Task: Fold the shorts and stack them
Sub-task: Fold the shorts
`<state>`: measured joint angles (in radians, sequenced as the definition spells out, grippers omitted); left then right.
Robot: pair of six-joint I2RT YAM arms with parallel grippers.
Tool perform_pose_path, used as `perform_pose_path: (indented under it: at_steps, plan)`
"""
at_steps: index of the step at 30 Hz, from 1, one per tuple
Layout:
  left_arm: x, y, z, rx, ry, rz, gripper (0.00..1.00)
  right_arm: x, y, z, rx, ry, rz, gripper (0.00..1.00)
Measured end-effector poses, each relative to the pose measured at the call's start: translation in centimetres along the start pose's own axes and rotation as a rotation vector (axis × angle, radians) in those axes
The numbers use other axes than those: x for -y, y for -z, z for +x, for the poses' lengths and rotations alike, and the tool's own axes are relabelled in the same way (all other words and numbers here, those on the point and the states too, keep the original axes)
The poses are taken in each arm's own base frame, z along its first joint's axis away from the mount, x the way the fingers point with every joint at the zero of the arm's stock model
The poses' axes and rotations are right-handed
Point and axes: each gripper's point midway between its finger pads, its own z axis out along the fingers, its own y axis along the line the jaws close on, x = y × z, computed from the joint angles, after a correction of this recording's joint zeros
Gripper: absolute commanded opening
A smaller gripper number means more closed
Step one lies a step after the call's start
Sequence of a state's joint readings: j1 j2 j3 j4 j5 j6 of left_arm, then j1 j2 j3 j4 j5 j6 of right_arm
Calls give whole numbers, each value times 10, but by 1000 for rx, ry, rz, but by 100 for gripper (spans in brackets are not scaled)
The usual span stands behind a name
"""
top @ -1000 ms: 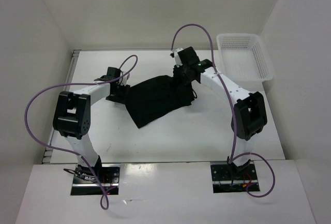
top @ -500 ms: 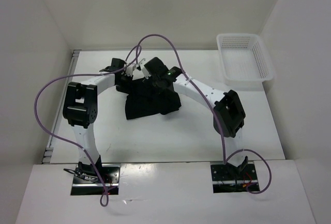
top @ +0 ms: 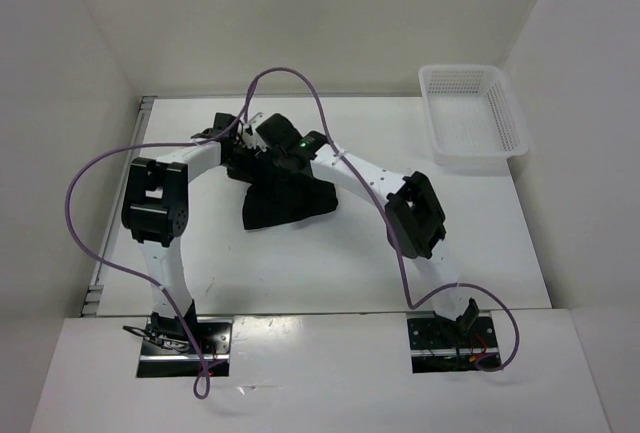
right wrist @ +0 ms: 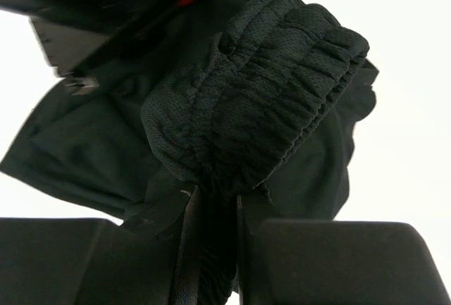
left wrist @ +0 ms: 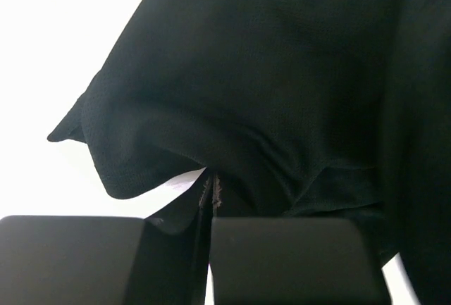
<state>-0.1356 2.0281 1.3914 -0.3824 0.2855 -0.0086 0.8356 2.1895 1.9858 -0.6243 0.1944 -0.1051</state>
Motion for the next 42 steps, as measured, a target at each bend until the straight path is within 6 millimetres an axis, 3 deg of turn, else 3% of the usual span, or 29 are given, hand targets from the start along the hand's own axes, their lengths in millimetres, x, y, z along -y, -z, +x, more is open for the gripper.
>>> perform_pose_path:
  at_steps: [2,3,5,6,7,12,16,19,21,24,27,29,31,33,35,38,40,42]
  plan:
    - [-2,1,0,0,6,-1,4,-14,-3,3,-8,4,-29,30]
    - [-3,1,0,0,10,-3,9,-21,-5,5,-11,7,-51,45]
    - [-11,3,1,-1,28,-13,17,-37,-6,4,-11,8,-106,58]
    - [-15,5,1,-2,35,-21,22,-45,-6,2,-7,10,-137,63]
    - [-20,8,0,-3,43,-36,33,-52,-6,-3,4,11,-169,68]
    - [-73,23,-11,15,105,-160,57,-91,15,-43,107,42,-358,71]
    - [-111,46,-24,56,145,-269,63,-107,39,-73,194,60,-451,70]
    - [-117,69,-40,96,139,-331,64,-103,44,-77,208,75,-431,70]
    - [-108,91,-55,138,113,-361,64,-94,47,-70,196,85,-391,70]
    - [-78,133,-80,221,64,-357,64,-75,61,-44,146,104,-324,70]
    - [-22,175,-99,297,-10,-249,71,-51,82,-25,124,107,-272,71]
    - [15,188,-97,308,-59,-171,78,-30,93,-18,124,85,-238,71]
    - [55,179,-78,260,-119,-81,99,2,97,-11,119,39,-195,71]
    - [83,151,-54,162,-155,-19,100,41,91,-2,106,-21,-139,72]
    - [91,118,-33,60,-168,-5,100,74,82,13,78,-82,-99,73]
    - [67,75,-13,-55,-147,-81,100,109,69,45,16,-173,-84,74]
    - [49,63,-11,-84,-129,-136,100,123,59,62,-16,-218,-99,75]
    - [35,61,-24,-69,-117,-180,100,125,51,78,-46,-243,-131,75]
